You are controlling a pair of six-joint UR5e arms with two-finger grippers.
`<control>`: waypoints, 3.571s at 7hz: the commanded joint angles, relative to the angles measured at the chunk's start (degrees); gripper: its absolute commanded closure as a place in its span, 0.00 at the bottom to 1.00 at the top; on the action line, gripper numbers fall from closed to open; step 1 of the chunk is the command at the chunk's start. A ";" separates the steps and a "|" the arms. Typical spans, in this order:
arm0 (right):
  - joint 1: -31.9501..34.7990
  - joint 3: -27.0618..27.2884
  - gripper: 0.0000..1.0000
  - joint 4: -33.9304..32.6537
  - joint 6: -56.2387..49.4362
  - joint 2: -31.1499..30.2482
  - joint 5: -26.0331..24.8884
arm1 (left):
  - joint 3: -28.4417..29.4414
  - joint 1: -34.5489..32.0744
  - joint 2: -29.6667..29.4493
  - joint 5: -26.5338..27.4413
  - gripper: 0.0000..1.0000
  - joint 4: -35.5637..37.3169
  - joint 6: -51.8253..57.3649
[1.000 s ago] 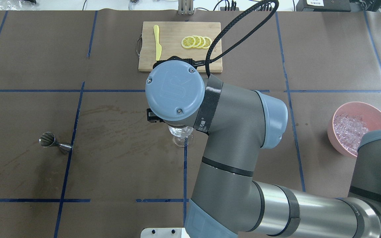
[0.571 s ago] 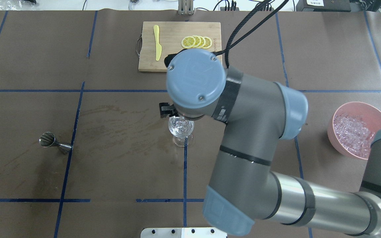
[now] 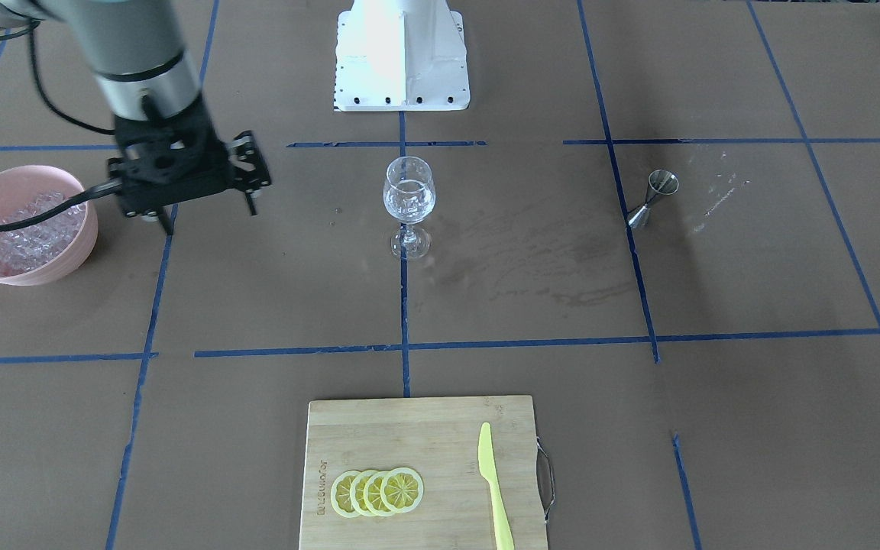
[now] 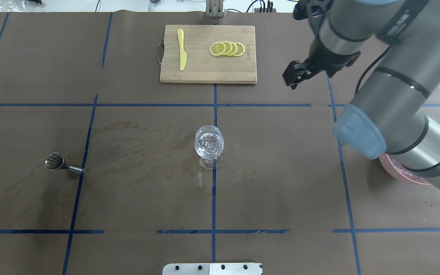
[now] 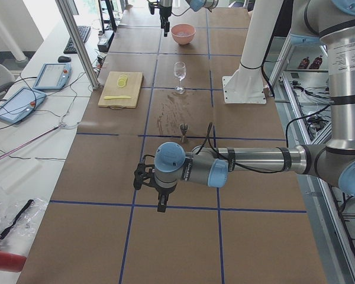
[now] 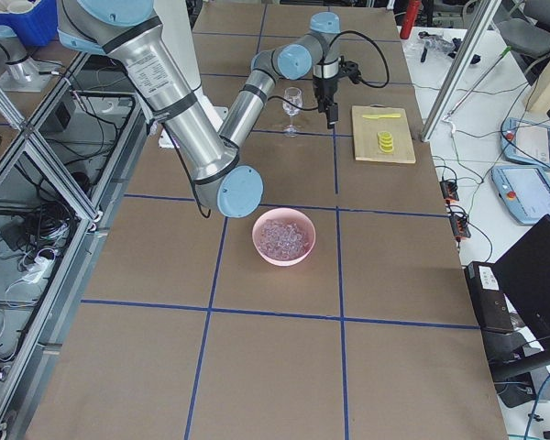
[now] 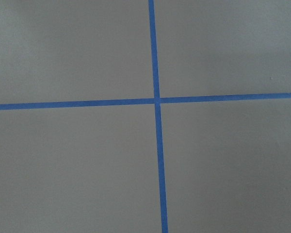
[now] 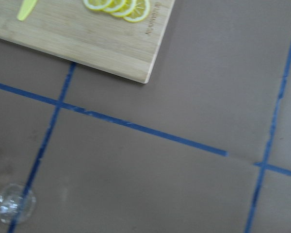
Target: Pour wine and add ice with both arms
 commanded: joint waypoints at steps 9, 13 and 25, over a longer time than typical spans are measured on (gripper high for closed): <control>36.31 -17.56 0.00 19.23 -46.30 -36.86 12.75 | -5.66 -1.77 0.74 0.03 0.00 13.03 13.34; 36.49 -17.21 0.00 19.24 -46.12 -36.96 13.53 | -5.66 -3.00 0.73 0.03 0.00 12.86 13.34; 36.49 -16.94 0.00 19.33 -43.31 -36.70 13.72 | -4.96 -3.01 0.56 -0.05 0.00 12.86 13.34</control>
